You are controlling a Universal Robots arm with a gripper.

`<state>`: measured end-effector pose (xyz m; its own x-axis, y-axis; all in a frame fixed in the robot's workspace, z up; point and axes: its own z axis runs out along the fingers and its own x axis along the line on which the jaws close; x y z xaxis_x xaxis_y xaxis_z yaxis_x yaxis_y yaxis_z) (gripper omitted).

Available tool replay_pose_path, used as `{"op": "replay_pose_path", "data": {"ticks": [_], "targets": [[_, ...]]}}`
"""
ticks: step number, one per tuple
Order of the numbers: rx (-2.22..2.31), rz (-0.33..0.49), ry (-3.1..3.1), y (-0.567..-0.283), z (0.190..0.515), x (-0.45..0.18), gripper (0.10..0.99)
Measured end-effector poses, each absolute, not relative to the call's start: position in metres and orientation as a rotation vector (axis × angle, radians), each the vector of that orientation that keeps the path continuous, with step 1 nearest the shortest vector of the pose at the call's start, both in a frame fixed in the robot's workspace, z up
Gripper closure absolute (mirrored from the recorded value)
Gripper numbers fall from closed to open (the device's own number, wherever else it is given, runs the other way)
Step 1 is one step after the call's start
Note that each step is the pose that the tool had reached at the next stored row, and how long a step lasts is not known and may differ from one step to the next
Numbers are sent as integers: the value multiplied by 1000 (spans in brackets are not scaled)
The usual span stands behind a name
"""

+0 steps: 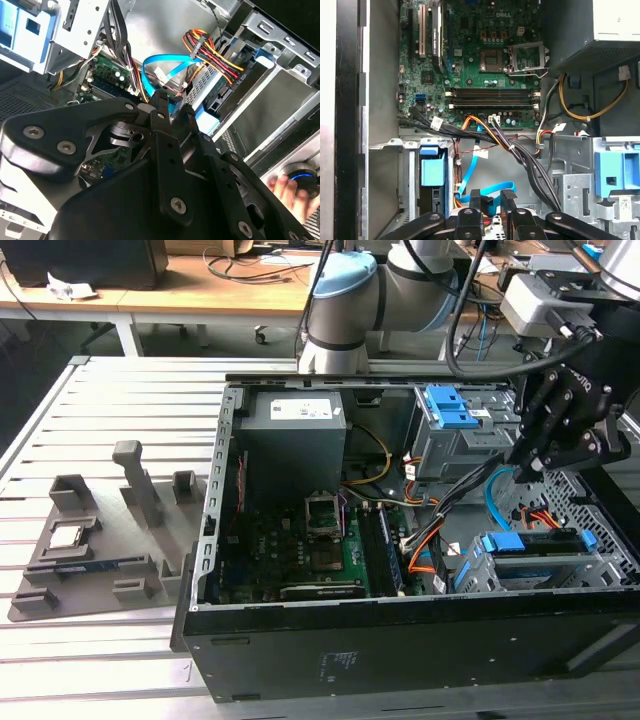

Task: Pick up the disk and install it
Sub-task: 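Insert the second disk wire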

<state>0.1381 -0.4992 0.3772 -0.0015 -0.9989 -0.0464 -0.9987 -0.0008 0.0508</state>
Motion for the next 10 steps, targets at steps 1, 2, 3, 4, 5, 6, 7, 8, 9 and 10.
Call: {"op": "replay_pose_path", "data": {"ticks": [1, 2, 3, 4, 5, 6, 7, 8, 9, 10], "targets": [[2217, -107, -2218, -499, 377, 138, 784], [2217, -106, -2218, -499, 377, 138, 784], [2216, -105, -2217, -499, 377, 138, 784], [2216, -104, -2217, -499, 377, 138, 867], [2215, -102, -2216, -499, 377, 138, 925], [2215, -101, -2216, -499, 377, 138, 976], [2214, -100, -2215, -499, 377, 138, 984], [2214, -99, -2215, -499, 377, 138, 984], [2213, -98, -2214, -499, 377, 138, 984], [2213, -98, -2214, -500, 377, 138, 984]]}}
